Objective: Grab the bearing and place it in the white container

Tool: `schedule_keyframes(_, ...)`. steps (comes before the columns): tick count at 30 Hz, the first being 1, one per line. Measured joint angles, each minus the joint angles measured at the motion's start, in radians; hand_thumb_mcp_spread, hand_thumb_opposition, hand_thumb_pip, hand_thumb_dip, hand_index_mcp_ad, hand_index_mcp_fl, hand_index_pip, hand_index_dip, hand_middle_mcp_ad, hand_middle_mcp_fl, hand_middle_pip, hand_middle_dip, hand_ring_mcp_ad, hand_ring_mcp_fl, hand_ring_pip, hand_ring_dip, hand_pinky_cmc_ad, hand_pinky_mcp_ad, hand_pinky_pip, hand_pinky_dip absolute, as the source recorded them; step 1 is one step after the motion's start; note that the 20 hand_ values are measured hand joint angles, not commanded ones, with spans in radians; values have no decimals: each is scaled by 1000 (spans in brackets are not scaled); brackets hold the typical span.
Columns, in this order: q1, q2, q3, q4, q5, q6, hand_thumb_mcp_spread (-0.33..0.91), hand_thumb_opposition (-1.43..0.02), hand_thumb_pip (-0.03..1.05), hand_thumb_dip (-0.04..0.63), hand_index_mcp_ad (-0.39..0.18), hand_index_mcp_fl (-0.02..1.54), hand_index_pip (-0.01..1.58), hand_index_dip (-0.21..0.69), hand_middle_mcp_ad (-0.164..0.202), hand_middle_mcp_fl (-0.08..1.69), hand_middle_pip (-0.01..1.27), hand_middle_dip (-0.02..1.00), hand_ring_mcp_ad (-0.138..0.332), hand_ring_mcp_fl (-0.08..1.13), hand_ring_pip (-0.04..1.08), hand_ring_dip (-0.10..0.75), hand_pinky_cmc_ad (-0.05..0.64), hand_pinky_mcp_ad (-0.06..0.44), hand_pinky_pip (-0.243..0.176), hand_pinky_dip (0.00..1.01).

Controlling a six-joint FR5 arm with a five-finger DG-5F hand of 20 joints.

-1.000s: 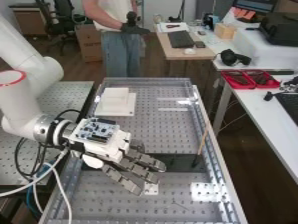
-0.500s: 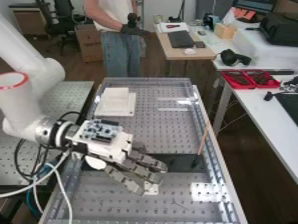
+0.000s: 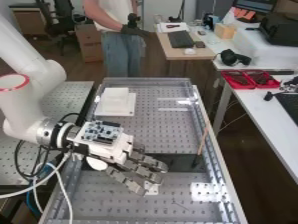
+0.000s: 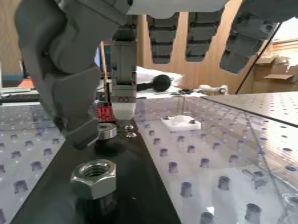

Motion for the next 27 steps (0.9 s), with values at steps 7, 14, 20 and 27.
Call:
schedule_keyframes(7,-2,-3,7,-10,-12,-10,429,-806,562,206,-110,87,1456,140,63,-9,136,131,145,3,89,28,398,278,-89,175)
schedule_keyframes(14,-7,-3,13,-16,-18,-19,429,-805,562,206,-110,89,1461,143,63,-9,136,133,145,3,89,28,401,278,-89,175)
schedule_keyframes(20,-11,-3,17,-23,-29,-36,429,-803,562,206,-110,112,1461,143,63,-9,136,133,145,3,89,28,396,278,-89,175)
schedule_keyframes(27,-14,-5,21,-30,-39,-47,429,-803,562,206,-110,122,1461,143,63,-5,136,133,145,3,89,28,391,278,-89,175)
